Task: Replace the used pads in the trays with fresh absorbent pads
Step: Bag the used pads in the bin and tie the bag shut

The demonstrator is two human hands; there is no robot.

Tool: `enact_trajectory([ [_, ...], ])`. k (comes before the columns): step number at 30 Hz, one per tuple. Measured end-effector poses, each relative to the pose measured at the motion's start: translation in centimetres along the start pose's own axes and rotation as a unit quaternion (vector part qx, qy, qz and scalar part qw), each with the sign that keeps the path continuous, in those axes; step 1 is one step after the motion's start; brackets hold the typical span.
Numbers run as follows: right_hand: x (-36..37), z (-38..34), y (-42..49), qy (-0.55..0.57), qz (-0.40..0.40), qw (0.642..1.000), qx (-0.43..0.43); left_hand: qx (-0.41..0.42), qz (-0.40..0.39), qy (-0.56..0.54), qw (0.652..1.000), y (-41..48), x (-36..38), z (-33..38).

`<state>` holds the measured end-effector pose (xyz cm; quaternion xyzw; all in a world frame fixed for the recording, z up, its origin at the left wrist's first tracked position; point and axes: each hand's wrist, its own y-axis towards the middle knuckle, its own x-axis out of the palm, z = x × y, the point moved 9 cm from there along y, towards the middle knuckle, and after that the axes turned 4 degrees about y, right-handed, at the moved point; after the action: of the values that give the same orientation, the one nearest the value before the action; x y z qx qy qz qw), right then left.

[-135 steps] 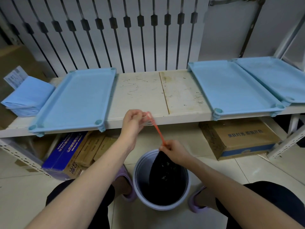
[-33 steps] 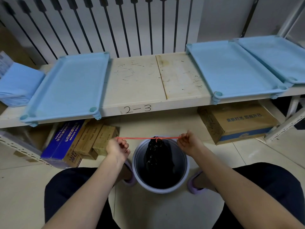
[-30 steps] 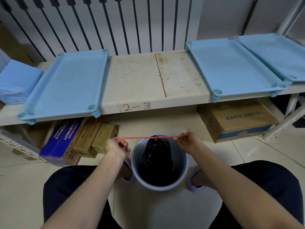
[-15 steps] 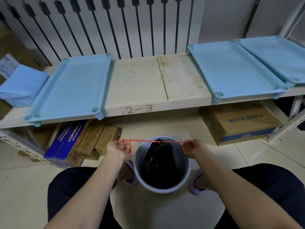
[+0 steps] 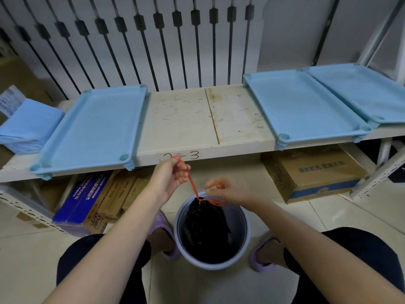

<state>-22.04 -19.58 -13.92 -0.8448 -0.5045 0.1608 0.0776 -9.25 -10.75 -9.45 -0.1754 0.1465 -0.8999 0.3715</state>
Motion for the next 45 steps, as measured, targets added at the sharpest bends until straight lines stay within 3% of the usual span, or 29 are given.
enact_trajectory([
  [3, 1.3, -1.4, -0.2, -0.153, -0.026, 0.985, -0.073, 0.036, -0.024, 0.054, 0.998, -0.4, 1.4, 1.0],
  [9, 2.5, -1.6, 0.3, -0.126, 0.018, 0.985, -0.118, 0.035, -0.123, 0.101, 0.987, -1.0, 2.7, 0.5],
  [13, 2.6, -1.6, 0.6, -0.14, 0.024, 0.984, -0.106, 0.038, -0.102, 0.058, 0.992, -0.4, 0.9, 0.3],
  [16, 1.7, -2.1, 0.7, -0.151, 0.051, 0.981, -0.11, 0.06, 0.03, 0.211, 0.975, 0.2, -2.3, -1.7],
  [19, 0.6, -2.9, 0.5, -0.139, 0.074, 0.981, -0.114, 0.044, -0.068, 0.323, 0.943, -0.7, -0.1, -6.6],
  [21, 0.4, -3.3, 0.4, -0.14, 0.066, 0.981, -0.117, 0.053, -0.111, 0.308, 0.943, -1.3, 1.2, -8.4],
  [25, 0.3, -3.2, 0.2, -0.163, 0.038, 0.98, -0.105, 0.077, -0.095, 0.264, 0.957, -0.3, 1.6, -9.0],
  [28, -2.3, -3.1, -0.2, -0.138, 0.089, 0.983, -0.081, 0.041, -0.08, 0.257, 0.962, 0.6, 1.3, -9.6],
  [32, -6.6, -2.1, -0.8, -0.31, 0.185, 0.932, -0.027, 0.01, -0.044, 0.262, 0.964, 1.3, 0.3, -9.8],
  [35, -7.9, -1.9, -1.0, -0.21, 0.207, 0.955, -0.012, 0.043, -0.063, 0.384, 0.92, 1.5, 1.1, -9.2],
  [40, -6.8, -3.7, -0.7, -0.073, 0.17, 0.983, -0.009, 0.116, -0.136, 0.58, 0.795, 0.2, 3.7, -8.2],
  [45, -4.8, -6.7, -0.2, -0.013, 0.064, 0.995, -0.071, 0.118, -0.176, 0.667, 0.714, -0.1, 4.6, -8.1],
])
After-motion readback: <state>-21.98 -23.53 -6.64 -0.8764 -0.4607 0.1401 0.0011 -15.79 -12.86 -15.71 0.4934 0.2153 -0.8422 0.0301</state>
